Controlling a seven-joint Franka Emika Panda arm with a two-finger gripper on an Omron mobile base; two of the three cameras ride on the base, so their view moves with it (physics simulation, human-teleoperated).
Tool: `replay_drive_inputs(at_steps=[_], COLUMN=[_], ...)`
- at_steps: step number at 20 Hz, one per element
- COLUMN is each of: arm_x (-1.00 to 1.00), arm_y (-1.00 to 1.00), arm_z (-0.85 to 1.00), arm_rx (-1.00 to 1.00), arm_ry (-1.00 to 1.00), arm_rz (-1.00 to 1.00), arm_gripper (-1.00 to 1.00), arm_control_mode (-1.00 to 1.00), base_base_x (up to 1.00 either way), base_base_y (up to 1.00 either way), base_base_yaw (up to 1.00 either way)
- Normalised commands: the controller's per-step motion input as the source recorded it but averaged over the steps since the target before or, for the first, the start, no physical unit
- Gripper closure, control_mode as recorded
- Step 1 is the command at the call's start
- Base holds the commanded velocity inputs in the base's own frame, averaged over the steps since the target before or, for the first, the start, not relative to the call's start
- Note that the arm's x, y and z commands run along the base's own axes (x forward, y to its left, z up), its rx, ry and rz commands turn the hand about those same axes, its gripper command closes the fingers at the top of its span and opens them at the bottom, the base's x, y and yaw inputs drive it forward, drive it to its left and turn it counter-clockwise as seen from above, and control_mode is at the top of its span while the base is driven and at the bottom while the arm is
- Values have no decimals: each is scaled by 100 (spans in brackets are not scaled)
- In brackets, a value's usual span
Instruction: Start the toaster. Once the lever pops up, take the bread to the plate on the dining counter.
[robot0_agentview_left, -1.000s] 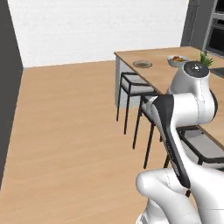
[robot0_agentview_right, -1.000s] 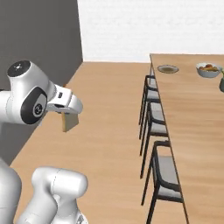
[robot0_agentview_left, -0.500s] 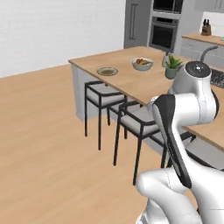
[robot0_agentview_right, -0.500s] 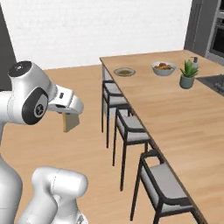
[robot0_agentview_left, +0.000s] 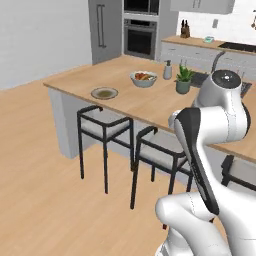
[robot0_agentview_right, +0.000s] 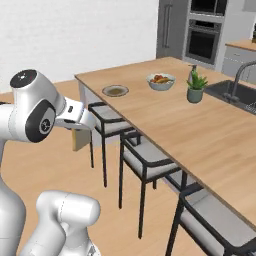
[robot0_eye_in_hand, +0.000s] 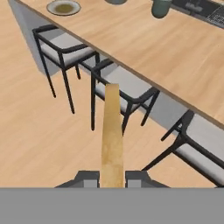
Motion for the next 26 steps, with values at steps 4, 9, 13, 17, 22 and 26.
replay_drive_inputs(at_steps=[4,9,13,17,22,26], arm_x=[0,0,0,0,0,0], arm_y=[0,0,0,0,0,0], arm_z=[0,0,0,0,0,0], arm_rx=[0,0,0,0,0,0], arm_ry=[0,0,0,0,0,0], arm_rz=[0,0,0,0,0,0], arm_gripper=[100,100,100,100,100,100], arm_control_mode=[100,100,100,100,100,100], base_base_x=[44,36,24,6,7,14], base_base_y=[100,100,100,100,100,100], base_base_yaw=[-49,-47,-45,-42,-40,-40])
